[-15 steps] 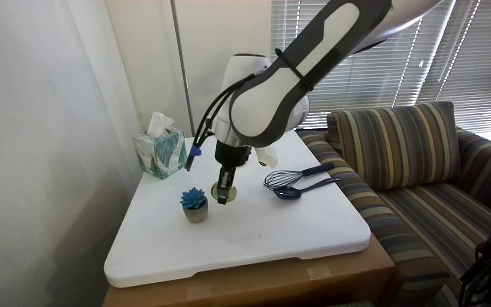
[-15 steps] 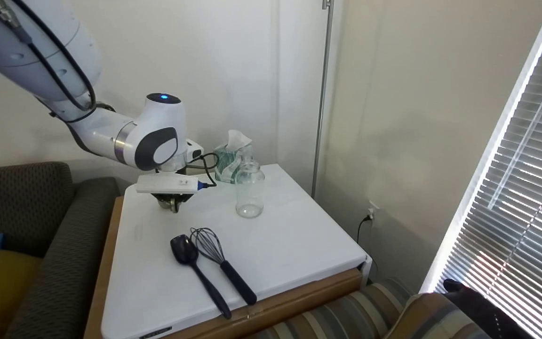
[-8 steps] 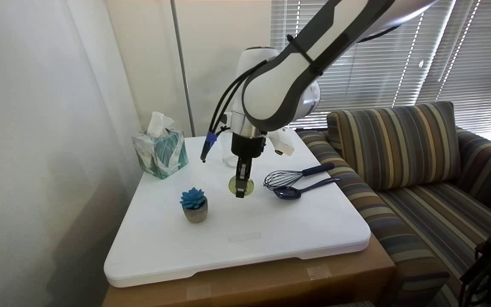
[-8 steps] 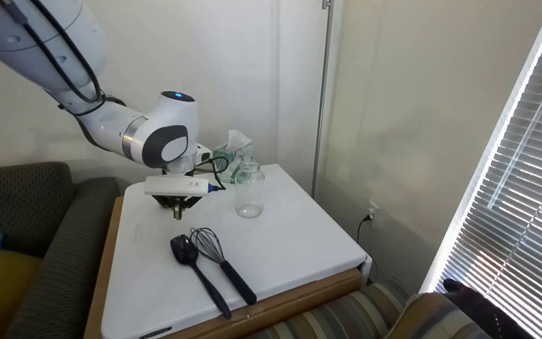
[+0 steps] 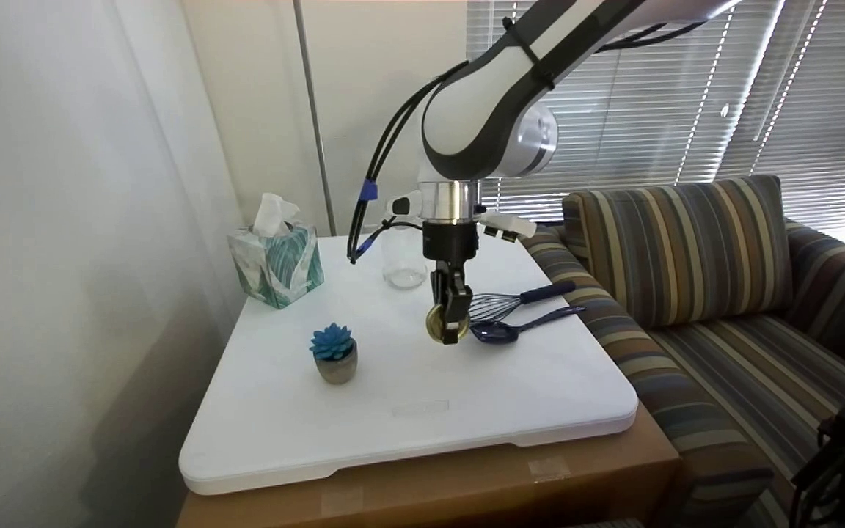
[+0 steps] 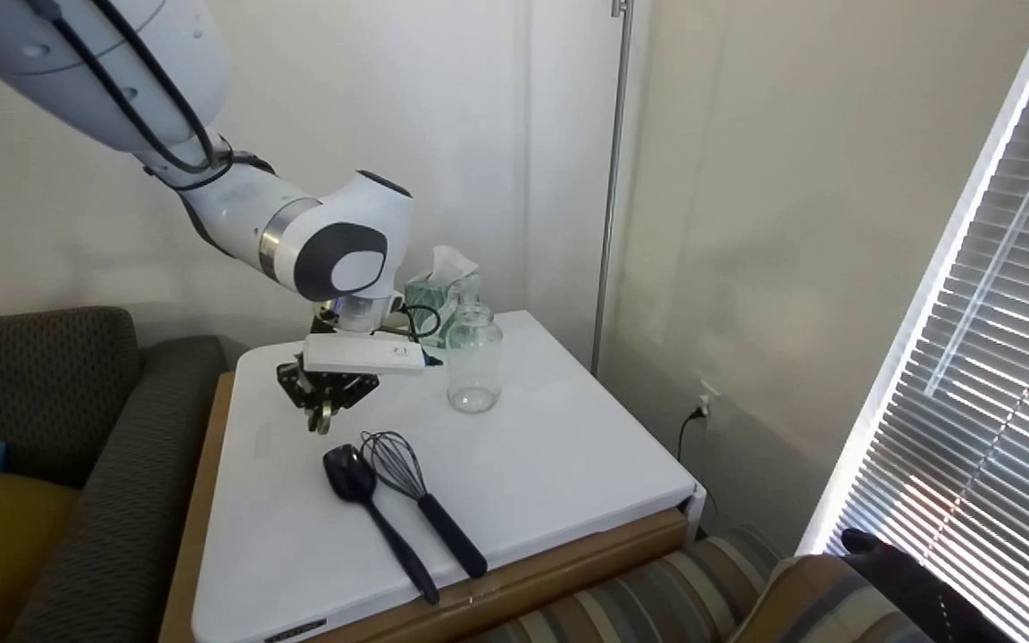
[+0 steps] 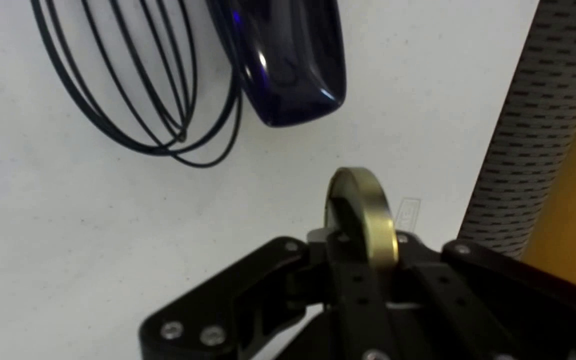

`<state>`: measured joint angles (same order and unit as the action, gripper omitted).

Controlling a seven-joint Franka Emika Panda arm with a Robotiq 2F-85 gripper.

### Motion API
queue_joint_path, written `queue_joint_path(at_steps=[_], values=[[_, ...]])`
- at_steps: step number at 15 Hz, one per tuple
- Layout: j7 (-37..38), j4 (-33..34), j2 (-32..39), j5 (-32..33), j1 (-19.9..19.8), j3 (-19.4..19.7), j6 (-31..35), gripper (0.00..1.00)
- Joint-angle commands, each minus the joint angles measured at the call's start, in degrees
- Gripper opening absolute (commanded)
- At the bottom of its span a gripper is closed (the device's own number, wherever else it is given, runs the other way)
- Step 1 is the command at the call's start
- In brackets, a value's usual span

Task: Move the lid away from the bottle

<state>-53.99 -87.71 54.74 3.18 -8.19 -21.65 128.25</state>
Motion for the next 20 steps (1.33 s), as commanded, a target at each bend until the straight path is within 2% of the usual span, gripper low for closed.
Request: queue_joint_path(at_steps=[1, 7, 11, 12, 13, 14, 16, 20], values=[[-6.5, 1.8, 0.1, 0.2, 2.9, 2.8, -2.7, 0.02], [-13.1, 6.1, 3.7, 6.3, 10.3, 7.4, -2.0, 0.02], [-21.0, 9.1, 7.0, 6.7, 10.8, 6.6, -2.4, 0.03], [-22.6, 9.6, 7.2, 6.3, 10.8, 6.5, -2.6, 0.11], [-24.1, 10.0, 7.3, 6.1, 10.8, 6.5, -2.8, 0.14], [-25.2, 10.4, 7.7, 6.1, 11.0, 6.8, -2.9, 0.33], [-26.7, 11.4, 7.9, 6.1, 11.5, 7.3, -4.0, 0.42], [-28.0, 11.8, 7.9, 6.1, 11.8, 7.8, -4.4, 0.69]])
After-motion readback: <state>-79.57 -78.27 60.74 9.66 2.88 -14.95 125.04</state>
